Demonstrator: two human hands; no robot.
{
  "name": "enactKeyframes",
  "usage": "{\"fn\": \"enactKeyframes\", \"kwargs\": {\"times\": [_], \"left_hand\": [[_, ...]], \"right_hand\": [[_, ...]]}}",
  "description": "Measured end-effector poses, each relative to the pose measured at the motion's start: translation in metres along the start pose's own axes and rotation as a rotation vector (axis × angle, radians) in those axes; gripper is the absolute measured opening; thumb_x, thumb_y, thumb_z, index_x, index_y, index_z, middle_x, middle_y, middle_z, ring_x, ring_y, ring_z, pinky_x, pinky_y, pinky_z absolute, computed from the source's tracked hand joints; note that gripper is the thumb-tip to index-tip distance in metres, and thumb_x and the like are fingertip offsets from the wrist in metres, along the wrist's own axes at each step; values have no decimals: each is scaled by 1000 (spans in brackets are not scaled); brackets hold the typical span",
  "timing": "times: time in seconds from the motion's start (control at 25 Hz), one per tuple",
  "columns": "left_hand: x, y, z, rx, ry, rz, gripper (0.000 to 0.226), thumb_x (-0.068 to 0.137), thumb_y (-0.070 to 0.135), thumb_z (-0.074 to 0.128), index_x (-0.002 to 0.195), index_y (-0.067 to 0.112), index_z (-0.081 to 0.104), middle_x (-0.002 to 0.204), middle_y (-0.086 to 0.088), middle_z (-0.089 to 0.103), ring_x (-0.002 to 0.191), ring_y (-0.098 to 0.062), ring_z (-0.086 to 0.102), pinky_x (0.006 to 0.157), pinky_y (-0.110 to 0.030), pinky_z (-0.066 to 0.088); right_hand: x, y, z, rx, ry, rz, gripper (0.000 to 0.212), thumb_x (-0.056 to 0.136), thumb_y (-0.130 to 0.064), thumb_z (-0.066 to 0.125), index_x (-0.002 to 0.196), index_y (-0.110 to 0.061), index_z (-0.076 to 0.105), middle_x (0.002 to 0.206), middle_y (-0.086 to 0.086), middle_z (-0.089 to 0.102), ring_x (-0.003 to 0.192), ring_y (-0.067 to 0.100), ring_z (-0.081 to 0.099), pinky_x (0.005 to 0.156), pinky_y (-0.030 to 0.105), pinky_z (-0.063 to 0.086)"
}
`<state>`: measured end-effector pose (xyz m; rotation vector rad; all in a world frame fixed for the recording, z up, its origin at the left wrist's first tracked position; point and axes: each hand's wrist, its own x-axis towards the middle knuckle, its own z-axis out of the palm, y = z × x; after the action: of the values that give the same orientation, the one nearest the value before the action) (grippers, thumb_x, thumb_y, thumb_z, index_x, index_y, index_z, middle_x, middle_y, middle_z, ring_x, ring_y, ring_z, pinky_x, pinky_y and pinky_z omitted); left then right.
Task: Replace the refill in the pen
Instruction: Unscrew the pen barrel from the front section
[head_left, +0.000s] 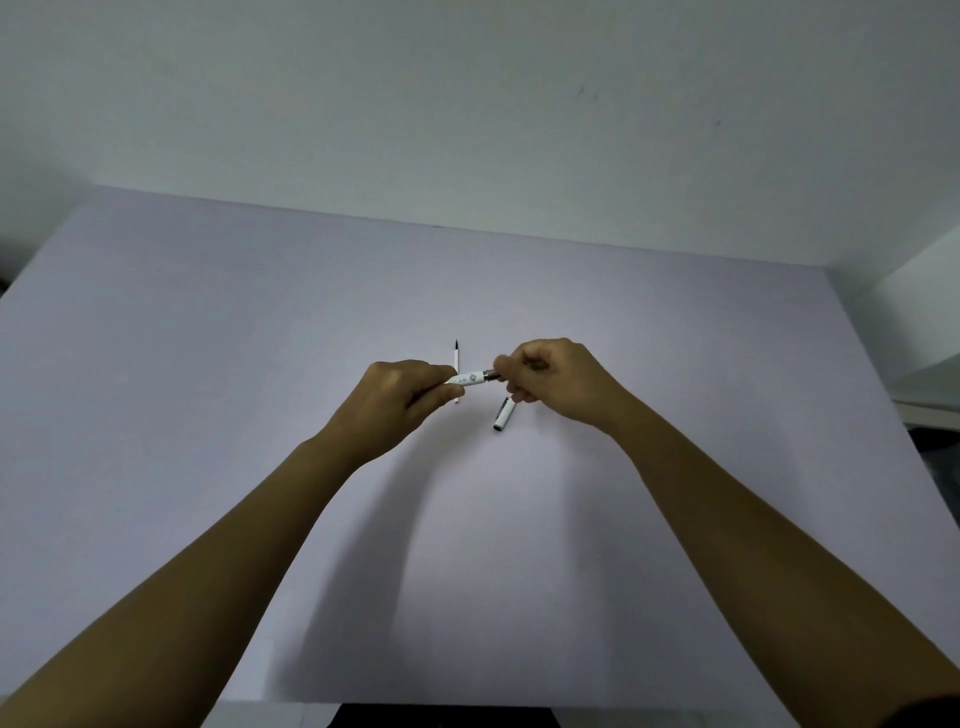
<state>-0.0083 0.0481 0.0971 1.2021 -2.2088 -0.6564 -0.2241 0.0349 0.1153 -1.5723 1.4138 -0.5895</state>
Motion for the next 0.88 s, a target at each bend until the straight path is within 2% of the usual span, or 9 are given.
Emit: {"fn": "enactKeyframes", "kwargs": {"times": [0.04, 0.12, 0.28, 0.36, 0.48, 0.6, 0.68, 0.8, 0.88], "left_hand": [[0, 0, 0, 3, -3, -1, 14, 90, 21, 57, 85, 13, 67, 57, -4, 54, 54, -23, 50, 54, -26, 34], [-1, -1, 1, -9, -2, -18, 14, 90, 22, 57, 85, 14, 67, 57, -3, 54, 55, -24, 51, 55, -27, 36], [0, -2, 1, -35, 14, -24, 14, 90, 22, 56, 85, 15, 67, 57, -7, 56, 56, -25, 53, 56, -32, 40], [1, -3, 1, -32, 14, -21, 14, 91, 23, 56, 83, 16, 66, 57, -8, 56, 56, -25, 53, 56, -33, 40], [1, -4, 2, -33, 15, -17, 13, 90, 22, 57, 82, 17, 66, 55, -4, 54, 55, -24, 53, 55, -30, 39], [-2, -5, 1, -66, 30, -38, 15, 90, 24, 56, 77, 23, 64, 52, 12, 48, 54, -15, 55, 54, -17, 38], [-3, -5, 1, -76, 46, -45, 15, 90, 25, 56, 77, 24, 63, 52, 15, 46, 55, -13, 56, 54, -11, 37], [-2, -7, 0, -75, 50, -55, 17, 90, 26, 56, 74, 23, 61, 51, 13, 46, 54, -12, 56, 53, -11, 36], [-1, -7, 1, -62, 55, -49, 19, 90, 25, 56, 73, 20, 60, 52, 11, 47, 53, -12, 56, 53, -13, 36]], "right_hand": [[-1, -1, -1, 7, -11, -20, 10, 81, -33, 70, 79, -23, 68, 76, -4, 71, 71, 5, 67, 75, 26, 52], [-1, -1, -4, 56, -29, -47, 16, 74, -21, 77, 80, -30, 65, 81, -5, 70, 78, 8, 69, 79, 26, 52], [1, -4, -2, 70, -10, 29, 33, 71, -55, 68, 90, -28, 68, 87, -6, 72, 79, 10, 73, 87, 32, 56], [2, -4, -2, 45, 5, 65, 42, 77, -60, 59, 85, -20, 69, 81, -3, 74, 74, 9, 73, 86, 35, 58], [3, -2, -2, 65, -20, 30, 12, 80, -32, 71, 77, -21, 68, 78, -2, 73, 74, 10, 71, 86, 33, 56], [3, -3, -6, 164, -69, -6, 21, 76, -10, 74, 75, -29, 65, 79, -9, 72, 78, 7, 69, 83, 30, 53], [4, -4, -8, 206, -65, -17, 19, 75, -15, 76, 79, -31, 66, 82, -12, 72, 81, 4, 69, 79, 23, 52], [5, -4, -6, 221, -47, 18, 24, 72, -43, 73, 92, -31, 66, 90, -9, 71, 83, 7, 72, 81, 22, 56], [6, -3, -4, 219, -37, 56, 20, 77, -45, 69, 86, -27, 68, 84, -4, 72, 77, 8, 73, 78, 21, 58]]}}
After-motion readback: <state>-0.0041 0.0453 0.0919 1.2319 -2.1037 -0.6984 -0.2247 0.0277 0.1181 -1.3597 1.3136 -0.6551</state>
